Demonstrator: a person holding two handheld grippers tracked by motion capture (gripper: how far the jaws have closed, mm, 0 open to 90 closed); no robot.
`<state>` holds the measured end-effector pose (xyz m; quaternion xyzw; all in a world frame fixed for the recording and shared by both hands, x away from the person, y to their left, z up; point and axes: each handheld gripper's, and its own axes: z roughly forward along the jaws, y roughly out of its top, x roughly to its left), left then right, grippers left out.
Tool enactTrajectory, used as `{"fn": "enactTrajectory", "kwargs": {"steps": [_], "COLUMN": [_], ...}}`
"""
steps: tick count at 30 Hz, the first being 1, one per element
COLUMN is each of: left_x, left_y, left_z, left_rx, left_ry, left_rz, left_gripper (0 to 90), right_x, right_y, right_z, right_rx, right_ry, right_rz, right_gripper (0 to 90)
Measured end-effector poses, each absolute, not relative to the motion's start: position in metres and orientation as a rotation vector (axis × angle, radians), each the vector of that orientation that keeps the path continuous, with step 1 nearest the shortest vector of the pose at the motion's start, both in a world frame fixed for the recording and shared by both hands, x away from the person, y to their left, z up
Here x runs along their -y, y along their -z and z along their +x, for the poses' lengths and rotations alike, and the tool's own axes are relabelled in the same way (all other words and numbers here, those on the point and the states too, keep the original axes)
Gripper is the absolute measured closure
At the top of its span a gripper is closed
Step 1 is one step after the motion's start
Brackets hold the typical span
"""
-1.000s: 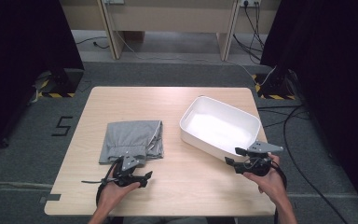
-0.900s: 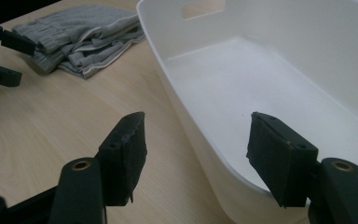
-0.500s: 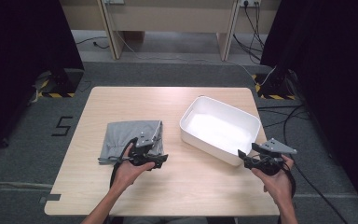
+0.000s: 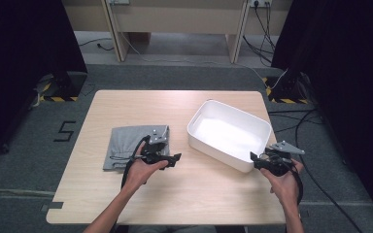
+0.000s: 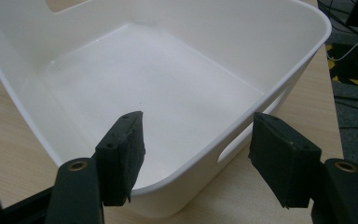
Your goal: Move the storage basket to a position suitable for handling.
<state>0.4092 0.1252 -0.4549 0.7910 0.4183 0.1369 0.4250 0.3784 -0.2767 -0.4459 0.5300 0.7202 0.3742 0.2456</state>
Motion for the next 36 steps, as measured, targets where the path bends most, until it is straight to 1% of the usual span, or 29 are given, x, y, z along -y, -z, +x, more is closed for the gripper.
{"fn": "enactTrajectory", "kwargs": {"steps": [7, 14, 16, 20, 28, 29, 31, 36], "left_x": [-0.124, -0.122, -0.121, -0.117, -0.098, -0.096, -0.093, -0.088], "left_y": [0.455, 0.451, 0.45, 0.45, 0.456, 0.456, 0.457, 0.456], "left_z": [0.413, 0.413, 0.412, 0.41, 0.409, 0.408, 0.408, 0.403], "left_rx": [-1.059, -1.051, -1.047, -1.027, -0.985, -0.987, -0.989, -0.977], "left_ry": [-0.314, -0.296, -0.297, -0.277, -0.148, -0.166, -0.172, -0.198], "left_rz": [1.956, 1.937, 1.931, 1.935, 1.914, 1.929, 1.932, 1.957], "left_gripper": [21.6, 21.8, 22.2, 26.1, 33.3, 31.3, 30.1, 33.3], "right_x": [0.28, 0.287, 0.286, 0.287, 0.294, 0.294, 0.294, 0.296], "right_y": [0.447, 0.448, 0.451, 0.451, 0.45, 0.45, 0.449, 0.449], "right_z": [0.383, 0.393, 0.398, 0.401, 0.406, 0.407, 0.41, 0.419], "right_rx": [-2.008, -2.076, -2.109, -2.121, -2.136, -2.139, -2.144, -2.13], "right_ry": [-1.026, -1.054, -1.039, -1.049, -1.067, -1.063, -1.046, -1.018], "right_rz": [1.41, 1.35, 1.348, 1.343, 1.342, 1.34, 1.331, 1.325], "right_gripper": [36.9, 48.2, 48.2, 49.7, 56.2, 56.8, 58.2, 62.7]}}
